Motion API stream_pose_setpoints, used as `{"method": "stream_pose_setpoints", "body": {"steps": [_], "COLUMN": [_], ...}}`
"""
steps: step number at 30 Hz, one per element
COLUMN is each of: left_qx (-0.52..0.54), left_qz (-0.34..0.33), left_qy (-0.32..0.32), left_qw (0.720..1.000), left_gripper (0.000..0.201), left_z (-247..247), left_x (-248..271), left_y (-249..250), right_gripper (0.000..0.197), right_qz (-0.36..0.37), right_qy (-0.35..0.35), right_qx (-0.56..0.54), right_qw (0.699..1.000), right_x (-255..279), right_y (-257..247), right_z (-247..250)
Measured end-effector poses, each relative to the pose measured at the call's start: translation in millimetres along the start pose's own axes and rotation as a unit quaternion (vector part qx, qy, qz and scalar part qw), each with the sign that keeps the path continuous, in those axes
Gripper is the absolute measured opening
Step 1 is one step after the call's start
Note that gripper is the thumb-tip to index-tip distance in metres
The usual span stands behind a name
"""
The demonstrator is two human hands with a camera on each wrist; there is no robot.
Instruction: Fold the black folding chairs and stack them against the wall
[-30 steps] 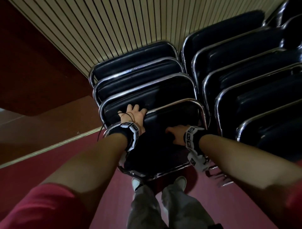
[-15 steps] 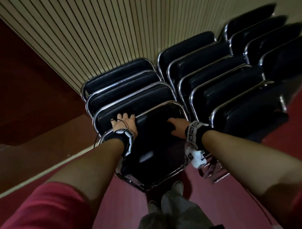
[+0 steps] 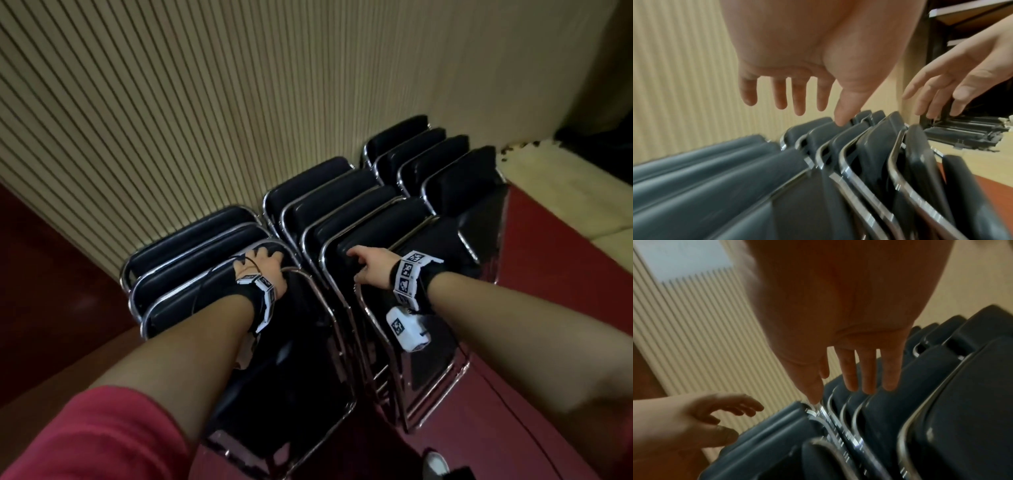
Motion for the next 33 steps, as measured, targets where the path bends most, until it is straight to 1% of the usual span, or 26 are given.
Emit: {"method": "stream_pose_setpoints", "body": {"steps": [3,7,10,12,15,18,21,25,28,31,33], "left_qx": [0.0,0.003,0.0,-0.001,0.0,0.005,0.008,0.011,0.017,0.024,0.028], "left_qz": [0.003,0.012,-0.007,-0.023,-0.034,-0.018,0.005,0.034,0.044,0.054,0.055], "left_qy": [0.005,-0.011,-0.029,-0.034,-0.031,-0.04,-0.062,-0.085,-0.107,-0.103,-0.109], "left_qw": [1.0,1.0,1.0,0.999,0.999,0.999,0.998,0.996,0.993,0.993,0.992], "left_gripper": [0.053,0.049,0.053,0.055,0.056,0.058,0.064,0.06,0.059,0.055,0.053], "left_z": [9.7,16.1,23.8,29.6,36.5,37.1,26.9,11.8,8.0,8.7,6.0], "left_x": [-12.8,-28.6,-42.1,-50.7,-62.2,-77.7,-96.3,-132.5,-155.8,-176.5,-186.2], "left_y": [42.2,127.5,193.2,226.8,259.5,260.4,247.1,221.4,207.9,196.1,189.6], "right_gripper": [0.062,0.063,0.062,0.062,0.062,0.062,0.062,0.06,0.06,0.06,0.061], "right_qz": [-0.004,-0.002,0.005,0.005,0.011,0.025,0.036,0.035,0.026,0.012,0.018], "right_qy": [0.014,0.027,0.035,0.034,0.027,0.018,-0.004,-0.021,-0.028,-0.015,-0.021], "right_qx": [-0.021,-0.031,-0.027,-0.03,-0.034,-0.039,-0.031,-0.016,-0.005,-0.01,-0.017], "right_qw": [1.0,0.999,0.999,0.999,0.999,0.999,0.999,0.999,0.999,1.0,0.999], "right_x": [-2.5,-6.2,-13.0,-18.9,-33.4,-54.6,-78.5,-112.7,-137.2,-164.4,-179.5], "right_y": [38.7,108.3,156.6,180.7,205.9,212.2,208.6,207.2,209.8,211.3,207.7], "right_z": [32.2,78.4,110.9,125.5,141.0,147.8,142.9,140.3,150.2,161.5,160.2]}}
Point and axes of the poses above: each hand's wrist, its own x-axis away from the middle knuckle, its own z-axis out of the back of the hand, y = z × x, the point moved 10 cm from there along -x, towards the middle knuckle, and after that the axes turned 9 degrees about y, right-handed, at the moved point
